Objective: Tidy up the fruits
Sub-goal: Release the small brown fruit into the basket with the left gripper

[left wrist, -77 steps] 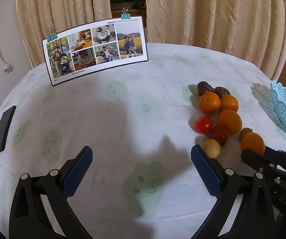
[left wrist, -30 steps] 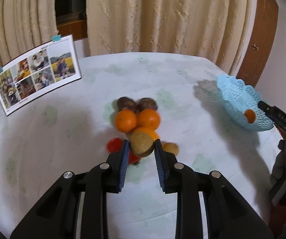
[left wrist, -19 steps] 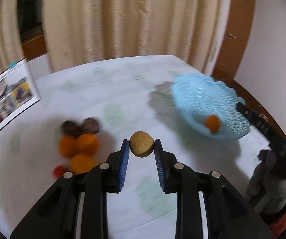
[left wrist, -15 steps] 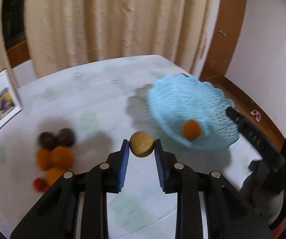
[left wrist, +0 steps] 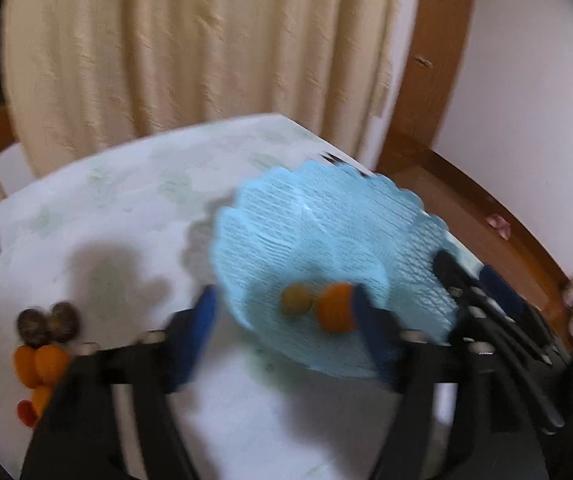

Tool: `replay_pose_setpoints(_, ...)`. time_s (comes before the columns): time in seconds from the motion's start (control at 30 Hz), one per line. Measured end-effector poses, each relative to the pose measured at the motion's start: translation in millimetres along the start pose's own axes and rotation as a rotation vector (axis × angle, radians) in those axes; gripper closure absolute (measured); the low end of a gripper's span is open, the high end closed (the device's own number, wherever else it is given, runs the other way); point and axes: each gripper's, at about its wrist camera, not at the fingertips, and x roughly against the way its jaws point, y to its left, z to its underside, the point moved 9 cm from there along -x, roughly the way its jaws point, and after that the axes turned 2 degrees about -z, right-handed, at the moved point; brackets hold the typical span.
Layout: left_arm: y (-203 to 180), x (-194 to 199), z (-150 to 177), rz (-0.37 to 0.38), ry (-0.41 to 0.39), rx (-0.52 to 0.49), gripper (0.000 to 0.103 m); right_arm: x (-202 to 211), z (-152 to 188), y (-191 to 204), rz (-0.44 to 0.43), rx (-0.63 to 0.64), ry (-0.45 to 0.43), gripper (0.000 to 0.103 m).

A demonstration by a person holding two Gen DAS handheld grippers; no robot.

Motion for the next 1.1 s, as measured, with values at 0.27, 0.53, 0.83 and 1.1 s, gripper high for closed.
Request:
replay_pose_setpoints(0.27,28,11,-1,-0.093,-0.027,0.006,0.017,0,-1,1,0.008,0.018,-0.004,0.031)
replay_pose_setpoints(0.53,57,31,3,-0.148,-0.054,0.020,0.013,1,0,3,0.010,0.027,-0.011,0.031)
replay_pose_setpoints(0.83,119,48,13,-0.221,-0.030,0.096,0.012,2,3,9,0.001,0.049,-0.025,0.031)
replay_pose_setpoints(1.1,186,51,24,-0.232,0.023,0.215,0.012,2,5,15,0.013,0.085,-0.040,0.031)
